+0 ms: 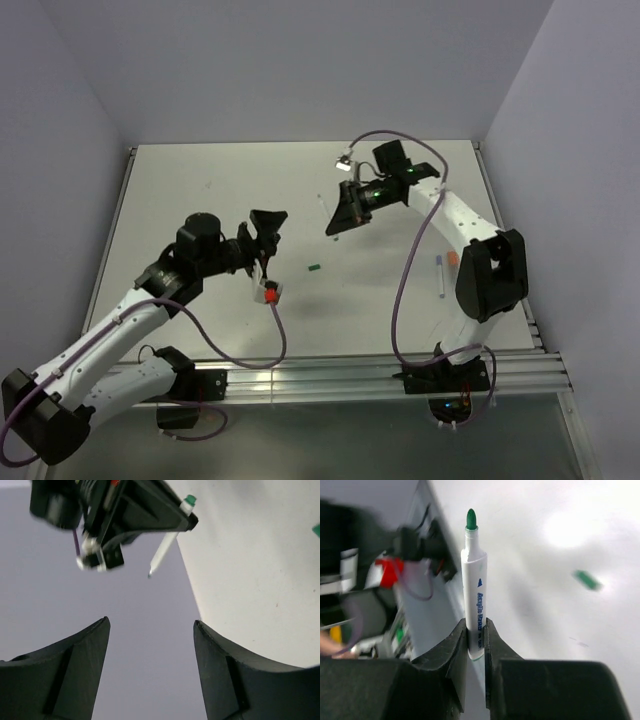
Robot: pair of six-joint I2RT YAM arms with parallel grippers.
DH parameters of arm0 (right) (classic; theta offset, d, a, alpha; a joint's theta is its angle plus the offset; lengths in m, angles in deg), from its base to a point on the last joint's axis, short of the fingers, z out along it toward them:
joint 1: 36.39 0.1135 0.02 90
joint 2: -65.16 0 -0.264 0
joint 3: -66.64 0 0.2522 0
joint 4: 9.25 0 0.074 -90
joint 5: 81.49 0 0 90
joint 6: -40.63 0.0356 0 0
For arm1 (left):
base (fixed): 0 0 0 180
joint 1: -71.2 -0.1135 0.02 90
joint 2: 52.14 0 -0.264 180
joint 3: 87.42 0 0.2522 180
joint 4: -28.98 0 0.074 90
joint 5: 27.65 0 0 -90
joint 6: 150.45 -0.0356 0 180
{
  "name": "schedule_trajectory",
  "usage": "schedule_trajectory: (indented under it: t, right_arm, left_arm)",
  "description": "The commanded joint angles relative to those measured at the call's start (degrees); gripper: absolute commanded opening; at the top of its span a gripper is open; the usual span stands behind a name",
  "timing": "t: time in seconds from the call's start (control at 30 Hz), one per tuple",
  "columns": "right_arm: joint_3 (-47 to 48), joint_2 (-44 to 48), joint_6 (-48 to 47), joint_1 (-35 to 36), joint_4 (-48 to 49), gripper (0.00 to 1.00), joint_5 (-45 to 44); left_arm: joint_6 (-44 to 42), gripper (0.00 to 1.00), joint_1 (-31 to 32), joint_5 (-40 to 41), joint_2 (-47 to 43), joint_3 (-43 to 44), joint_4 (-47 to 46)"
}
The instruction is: Insert the pens into the pen caps
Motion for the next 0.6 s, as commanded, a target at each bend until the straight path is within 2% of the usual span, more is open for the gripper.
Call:
schedule_trajectory:
  t: [0.0, 0.03, 0.07, 0.1, 0.13, 0.17, 0.2, 0.23, 0.27, 0.33, 0.43, 0.57]
  right_arm:
    - [-1.11, 4.82, -1.03, -6.99, 1.13, 0.0, -3.9]
    - [-1.63, 5.7, -1.03, -9.88, 1.13, 0.0, -4.26]
    - [-1.99, 6.31, -1.03, -11.3, 1.21, 0.0, -4.0]
    - [-2.42, 6.93, -2.6, -12.53, 1.13, 0.0, -3.91]
    - [-3.39, 8.41, -2.7, -13.59, 1.13, 0.0, -4.43]
    - [-3.83, 9.13, -2.79, -15.52, 1.13, 0.0, -5.83]
    - [-4.36, 9.83, -3.4, -16.4, 0.95, 0.0, -6.36]
    - [-5.23, 11.23, -3.76, -17.28, 0.86, 0.0, -6.72]
    - [-5.76, 11.94, -3.93, -19.03, 0.78, 0.0, -7.16]
    - [-6.64, 13.6, -4.64, -21.06, 0.51, 0.0, -7.16]
    - [-7.44, 15.37, -6.48, -24.67, -0.98, 0.0, -8.65]
    - [-7.61, 16.52, -9.46, -26.34, -3.26, 0.0, -10.06]
  left_arm:
    - [18.43, 0.73, 0.33, 0.78, 4.94, 14.95, 21.85]
    - [26.72, 0.73, 0.59, 1.4, 11.84, 18.47, 25.38]
    - [31.67, 0.72, 0.94, 1.67, 16.17, 27.12, 30.12]
    - [36.42, 0.69, 1.21, 0.02, 20.91, 32.16, 38.43]
    - [45.26, 0.63, 1.12, -1.05, 30.88, 37.26, 43.73]
    - [47.78, 0.6, 0.95, -3.58, 36.03, 47.84, 49.18]
    - [50.59, 0.56, 0.16, -9.43, 40.95, 52.56, 59.59]
    - [52.53, 0.52, -0.19, -11.93, 48.92, 56.35, 62.31]
    - [54.9, 0.52, -0.19, -13.17, 51.87, 60.91, 63.55]
    - [62.28, 0.52, -0.19, -15.2, 55.92, 61.57, 60.52]
    - [68.45, 0.51, 0.68, -10.31, 56.12, 57.45, 50.61]
    - [72.67, 0.51, 2.09, -5.38, 56.73, 52.79, 43.53]
